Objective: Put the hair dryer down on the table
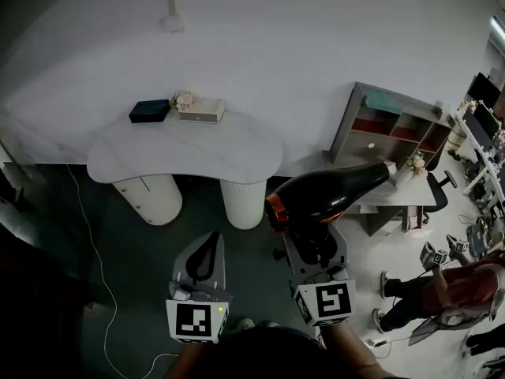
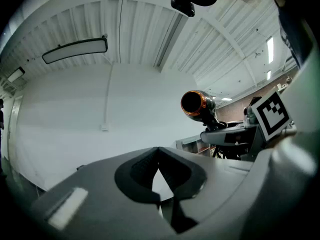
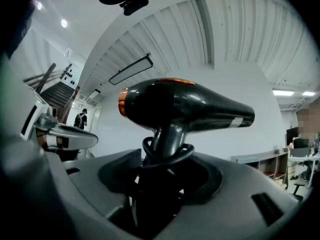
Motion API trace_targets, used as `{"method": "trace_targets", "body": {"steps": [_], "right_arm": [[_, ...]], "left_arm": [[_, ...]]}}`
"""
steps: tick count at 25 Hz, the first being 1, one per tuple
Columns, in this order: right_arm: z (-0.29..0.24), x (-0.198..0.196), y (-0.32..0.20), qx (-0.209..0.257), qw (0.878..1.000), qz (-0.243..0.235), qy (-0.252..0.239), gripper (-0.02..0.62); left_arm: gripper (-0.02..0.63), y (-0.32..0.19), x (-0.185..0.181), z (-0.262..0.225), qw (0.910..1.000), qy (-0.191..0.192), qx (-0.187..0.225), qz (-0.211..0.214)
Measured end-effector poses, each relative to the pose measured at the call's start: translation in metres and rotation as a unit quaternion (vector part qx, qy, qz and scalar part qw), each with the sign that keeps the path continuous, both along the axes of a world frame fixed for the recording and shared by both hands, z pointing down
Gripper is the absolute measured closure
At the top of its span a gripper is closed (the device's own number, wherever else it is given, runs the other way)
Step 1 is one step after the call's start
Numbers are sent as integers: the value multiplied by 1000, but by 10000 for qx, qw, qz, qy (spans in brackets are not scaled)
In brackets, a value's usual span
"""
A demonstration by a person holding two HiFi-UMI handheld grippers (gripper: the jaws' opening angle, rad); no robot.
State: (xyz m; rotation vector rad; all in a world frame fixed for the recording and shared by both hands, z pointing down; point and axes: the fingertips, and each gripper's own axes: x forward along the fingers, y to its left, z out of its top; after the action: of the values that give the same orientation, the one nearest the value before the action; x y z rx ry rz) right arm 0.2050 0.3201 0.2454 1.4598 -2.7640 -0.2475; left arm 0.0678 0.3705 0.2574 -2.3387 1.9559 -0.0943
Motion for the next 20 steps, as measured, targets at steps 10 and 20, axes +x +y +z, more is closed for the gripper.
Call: {"method": "trace_targets", "body": {"steps": [10,20], "right_arm": [[12,-23,-5,-107,9998,97,-123,356],[13,-50,-54,-60,9999,-62,-112,356]], "left_arm": [[595,-8,-36,13,9998,131,-105,43],[595,-45,-63,26,9995,239,-119,-138]]}}
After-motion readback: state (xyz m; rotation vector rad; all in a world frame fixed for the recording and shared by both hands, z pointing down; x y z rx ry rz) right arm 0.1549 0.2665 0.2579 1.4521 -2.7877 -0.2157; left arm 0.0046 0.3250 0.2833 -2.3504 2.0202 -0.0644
